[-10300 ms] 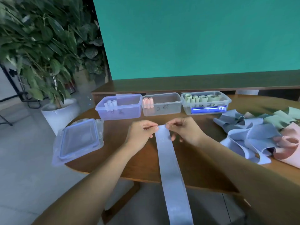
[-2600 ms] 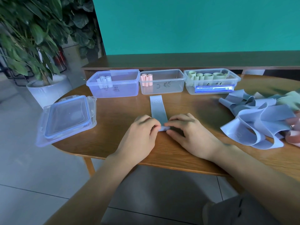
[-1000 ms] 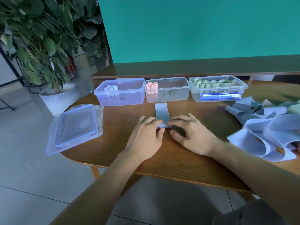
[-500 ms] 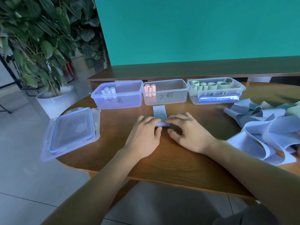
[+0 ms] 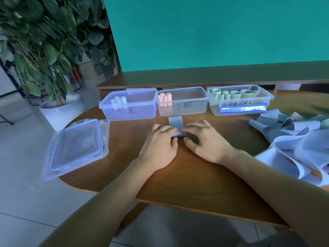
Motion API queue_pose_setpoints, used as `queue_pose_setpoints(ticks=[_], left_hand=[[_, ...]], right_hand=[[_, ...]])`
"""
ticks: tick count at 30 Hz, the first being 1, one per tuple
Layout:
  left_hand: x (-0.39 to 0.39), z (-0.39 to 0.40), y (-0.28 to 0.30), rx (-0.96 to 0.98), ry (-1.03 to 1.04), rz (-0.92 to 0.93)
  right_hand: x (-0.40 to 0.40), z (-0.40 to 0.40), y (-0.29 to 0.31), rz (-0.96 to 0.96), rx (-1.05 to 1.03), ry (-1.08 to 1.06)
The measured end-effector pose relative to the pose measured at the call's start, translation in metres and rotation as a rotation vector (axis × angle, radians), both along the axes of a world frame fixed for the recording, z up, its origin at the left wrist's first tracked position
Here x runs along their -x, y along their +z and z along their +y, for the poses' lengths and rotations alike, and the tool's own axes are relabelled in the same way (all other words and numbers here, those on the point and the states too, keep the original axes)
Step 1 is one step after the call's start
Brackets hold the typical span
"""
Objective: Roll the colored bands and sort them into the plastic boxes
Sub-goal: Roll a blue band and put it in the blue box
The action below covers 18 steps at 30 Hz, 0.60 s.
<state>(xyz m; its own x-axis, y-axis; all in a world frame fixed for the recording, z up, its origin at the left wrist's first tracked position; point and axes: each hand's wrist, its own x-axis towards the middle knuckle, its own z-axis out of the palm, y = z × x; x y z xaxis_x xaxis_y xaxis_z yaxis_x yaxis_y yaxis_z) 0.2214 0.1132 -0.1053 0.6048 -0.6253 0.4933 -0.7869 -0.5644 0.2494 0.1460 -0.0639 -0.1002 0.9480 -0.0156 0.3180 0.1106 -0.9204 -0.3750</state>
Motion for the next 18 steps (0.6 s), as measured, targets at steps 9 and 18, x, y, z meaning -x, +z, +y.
queue_pose_setpoints(ticks=[9,18], left_hand=[[-0.008,-0.004,-0.003,0.132,-0.012,-0.086],[-0.024,-0.011,0.000,0.009,0.070,0.011]], right_hand=[[-0.016,-0.004,0.000,0.025,-0.005,-0.031],[-0.023,-0.006,0.001,-0.021,0.005,-0.031]])
